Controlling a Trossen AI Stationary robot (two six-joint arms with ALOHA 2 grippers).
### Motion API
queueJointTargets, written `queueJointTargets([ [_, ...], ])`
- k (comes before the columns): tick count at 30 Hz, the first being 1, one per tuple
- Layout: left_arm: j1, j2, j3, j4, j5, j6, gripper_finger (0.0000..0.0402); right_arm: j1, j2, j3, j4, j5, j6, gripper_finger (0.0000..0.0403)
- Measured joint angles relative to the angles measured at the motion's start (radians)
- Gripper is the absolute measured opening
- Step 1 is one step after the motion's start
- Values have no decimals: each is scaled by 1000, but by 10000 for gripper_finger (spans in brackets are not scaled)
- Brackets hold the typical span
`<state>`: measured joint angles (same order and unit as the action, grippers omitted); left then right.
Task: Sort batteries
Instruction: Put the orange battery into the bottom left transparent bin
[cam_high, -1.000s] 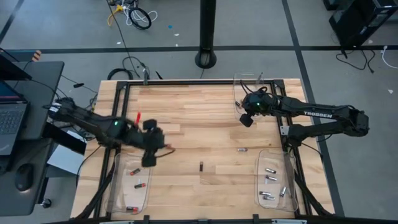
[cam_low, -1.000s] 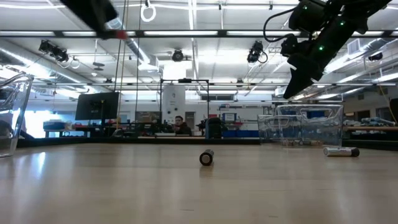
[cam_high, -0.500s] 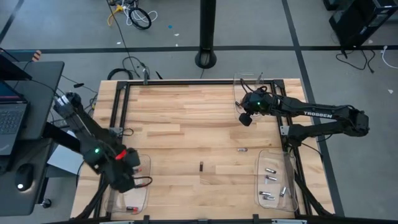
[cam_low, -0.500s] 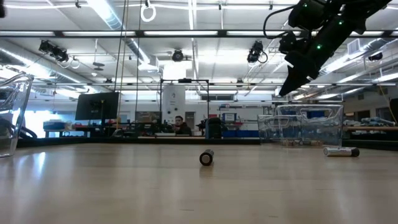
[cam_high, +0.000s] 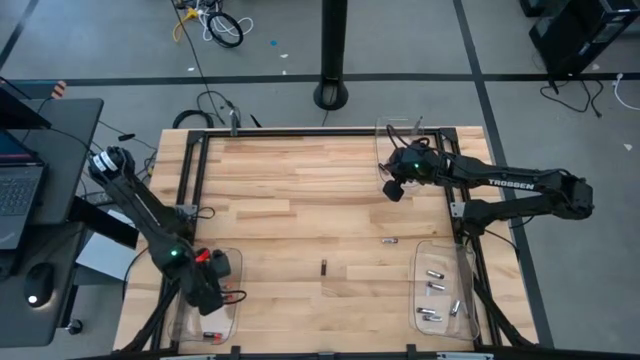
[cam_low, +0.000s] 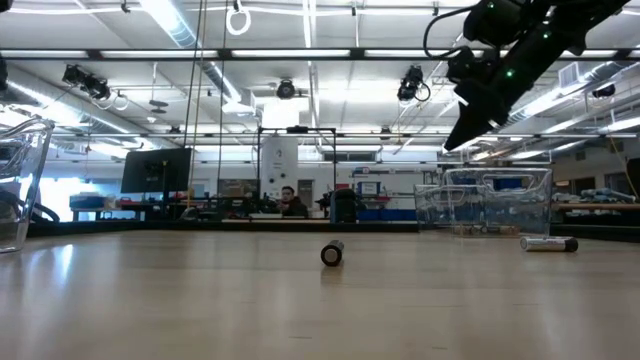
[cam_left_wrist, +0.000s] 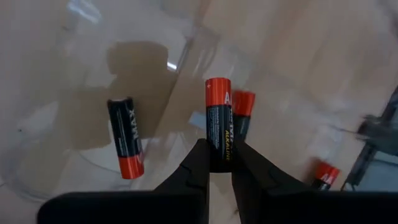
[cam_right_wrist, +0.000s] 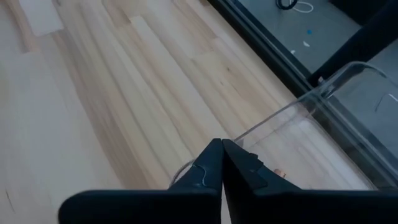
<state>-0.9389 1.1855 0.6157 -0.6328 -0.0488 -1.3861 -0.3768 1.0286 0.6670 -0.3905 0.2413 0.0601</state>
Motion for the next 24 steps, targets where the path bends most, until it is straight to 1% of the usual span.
queueJointTargets([
  [3, 3, 0, -33, 37, 22, 2, 44, 7, 0, 0, 15, 0, 0, 10],
  [8, 3, 0, -34, 31, 22, 5, 44, 23, 0, 0, 23, 0, 9, 25],
  [11, 3, 0, -34, 29, 21, 5, 46, 33, 0, 0, 23, 0, 15, 25],
  [17, 3, 0, -27, 0, 24, -5, 96, 53, 0, 0, 23, 0, 15, 12],
  [21, 3, 0, 1, -48, 30, -3, 103, 59, 0, 0, 23, 0, 15, 18],
  [24, 3, 0, 36, -80, 59, 15, 104, 59, 0, 0, 23, 0, 15, 25],
])
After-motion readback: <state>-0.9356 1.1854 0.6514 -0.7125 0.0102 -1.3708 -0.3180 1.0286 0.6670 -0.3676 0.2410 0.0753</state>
